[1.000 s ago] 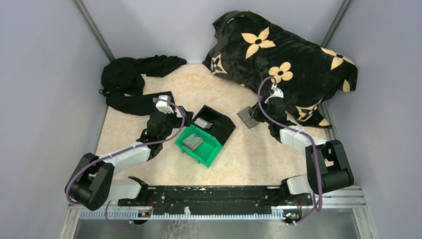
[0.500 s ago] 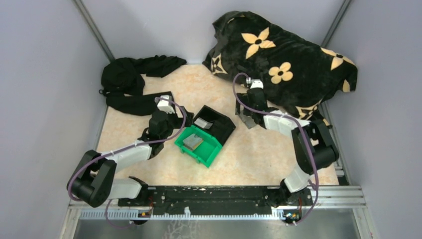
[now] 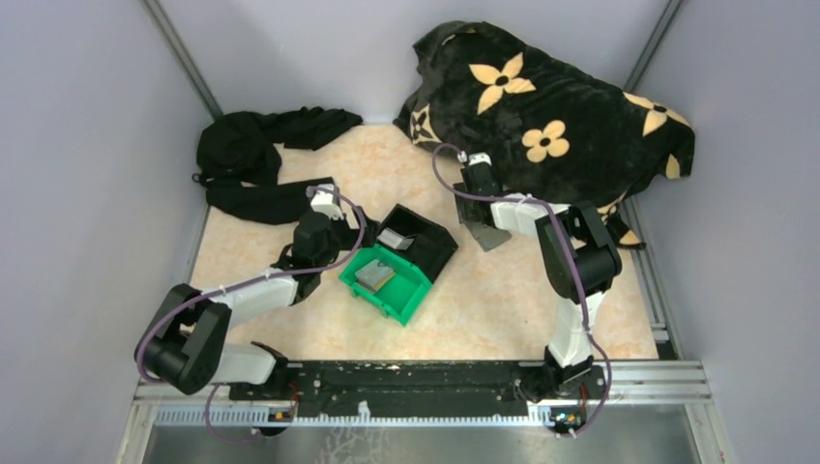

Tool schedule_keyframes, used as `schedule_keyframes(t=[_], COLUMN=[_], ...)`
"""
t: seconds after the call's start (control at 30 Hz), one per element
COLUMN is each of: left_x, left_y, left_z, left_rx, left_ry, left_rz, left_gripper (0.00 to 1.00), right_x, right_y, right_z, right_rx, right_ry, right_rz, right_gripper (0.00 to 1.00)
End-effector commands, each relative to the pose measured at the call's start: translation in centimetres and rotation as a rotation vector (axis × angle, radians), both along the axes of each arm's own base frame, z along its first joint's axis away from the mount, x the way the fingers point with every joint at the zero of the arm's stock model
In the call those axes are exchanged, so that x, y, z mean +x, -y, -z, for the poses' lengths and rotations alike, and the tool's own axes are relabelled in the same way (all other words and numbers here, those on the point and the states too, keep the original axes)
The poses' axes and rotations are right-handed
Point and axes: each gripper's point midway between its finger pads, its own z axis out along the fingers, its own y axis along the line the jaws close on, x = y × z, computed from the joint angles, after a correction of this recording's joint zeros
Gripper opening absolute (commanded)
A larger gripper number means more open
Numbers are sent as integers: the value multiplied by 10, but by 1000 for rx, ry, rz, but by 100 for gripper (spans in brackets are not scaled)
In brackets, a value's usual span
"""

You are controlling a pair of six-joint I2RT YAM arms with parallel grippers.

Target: Take the credit cards out of the card holder

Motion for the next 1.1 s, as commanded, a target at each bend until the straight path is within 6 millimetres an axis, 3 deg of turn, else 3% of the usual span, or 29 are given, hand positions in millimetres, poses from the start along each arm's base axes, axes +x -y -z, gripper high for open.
schedule_keyframes(t=[0.0,0.17,0.3,0.37,0.4,0.47,0.6,0.63,0.7,0.73,0.93,1.07], left_x=[0,0,-2,-5,-9,-17,-33,-38,-45,-51,-76,-84], left_y=[14,24,25,27,27,24,28,27,28,28,38,34], left_z=[-7,-5,-8,-13,-14,-16,-19,-11,-5,-3,-21,-9], left_rx=[-43,-48,-50,-59,-61,-64,-80,-54,-18,4,-27,-20], left_ry=[1,-7,-1,10,12,33,13,-33,-111,-148,-166,-214], left_rz=[48,76,87,91,80,25,-30,-48,-82,-99,-66,-84], left_gripper=[99,98,98,98,98,99,96,92,84,74,45,26], right_x=[-15,-24,-23,-20,-19,-18,-16,-16,-16,-17,-22,-25], right_y=[10,16,17,13,9,1,-9,-11,-12,-12,-11,-7], right_z=[7,4,-12,-33,-44,-64,-72,-71,-67,-65,-55,-52], right_rx=[-66,-59,-27,25,61,120,148,149,153,155,154,145], right_ry=[-61,-46,7,79,117,170,171,170,162,159,147,146], right_rz=[5,27,56,55,47,16,-15,-18,-22,-23,-25,-14], right_gripper=[52,1,0,35,60,79,84,84,84,84,84,83])
